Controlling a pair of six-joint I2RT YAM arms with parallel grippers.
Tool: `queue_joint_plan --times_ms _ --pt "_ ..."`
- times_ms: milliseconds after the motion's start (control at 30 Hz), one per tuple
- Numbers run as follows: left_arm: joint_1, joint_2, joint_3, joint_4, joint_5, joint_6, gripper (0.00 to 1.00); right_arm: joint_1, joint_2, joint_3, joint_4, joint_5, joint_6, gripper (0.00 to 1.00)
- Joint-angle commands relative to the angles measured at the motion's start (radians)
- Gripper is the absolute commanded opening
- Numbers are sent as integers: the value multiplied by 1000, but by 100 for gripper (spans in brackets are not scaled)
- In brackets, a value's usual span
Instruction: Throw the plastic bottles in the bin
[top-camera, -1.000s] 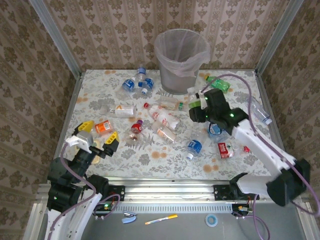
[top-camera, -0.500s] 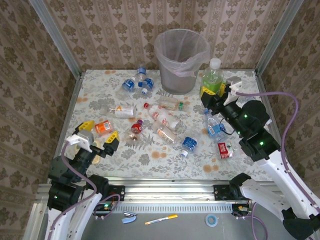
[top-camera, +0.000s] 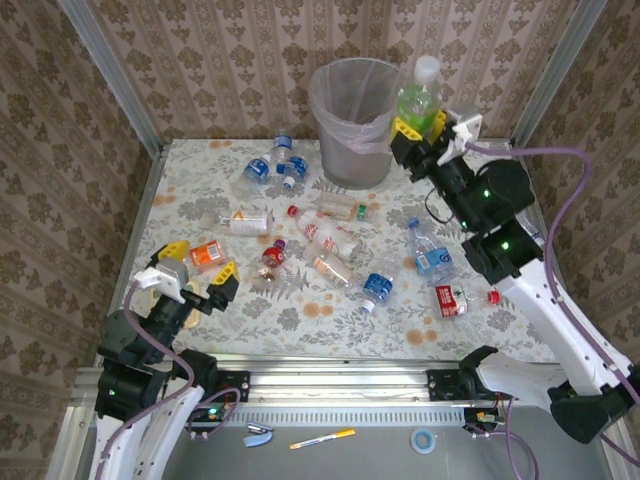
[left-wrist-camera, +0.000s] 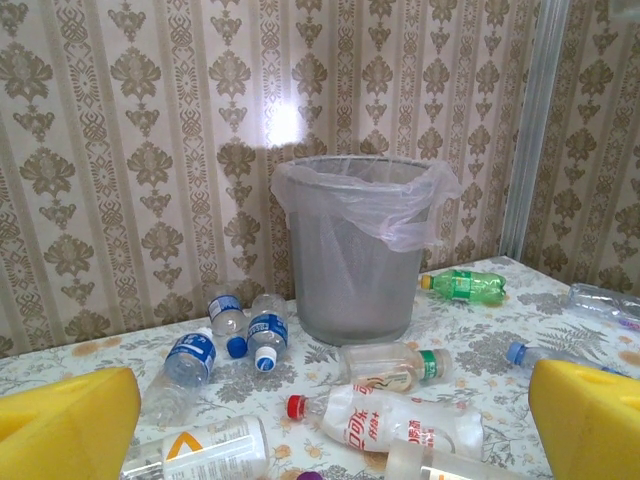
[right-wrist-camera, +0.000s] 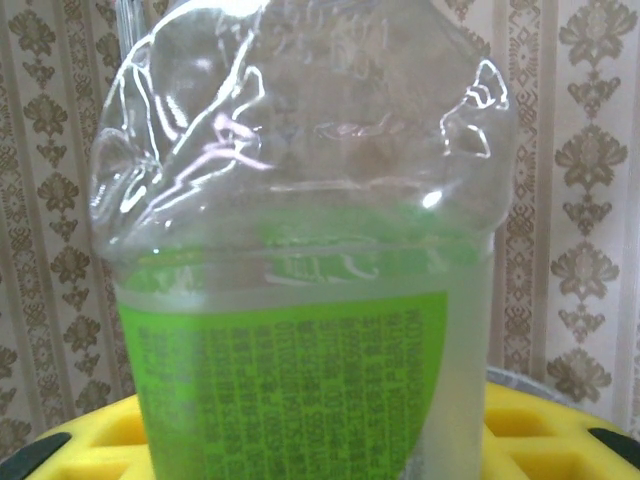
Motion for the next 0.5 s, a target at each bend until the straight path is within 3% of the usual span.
queue_joint_plan --times_ms 0,133,267,333,367,467 --pt "11 8 -7 7 -14 -14 100 -30 97 123 -51 4 0 32" --pt "10 16 -6 8 -5 -13 100 -92 300 334 -210 -57 23 33" --pt "12 26 -5 5 25 -22 100 -164 627 721 -541 -142 103 37" --pt "12 33 -3 -5 24 -21 100 -187 782 897 -681 -174 140 61" --pt "12 35 -2 -7 19 -22 100 -195 862 1010 -768 -179 156 68" --pt "11 48 -1 -10 28 -24 100 -210 1018 1251 -968 -186 207 79"
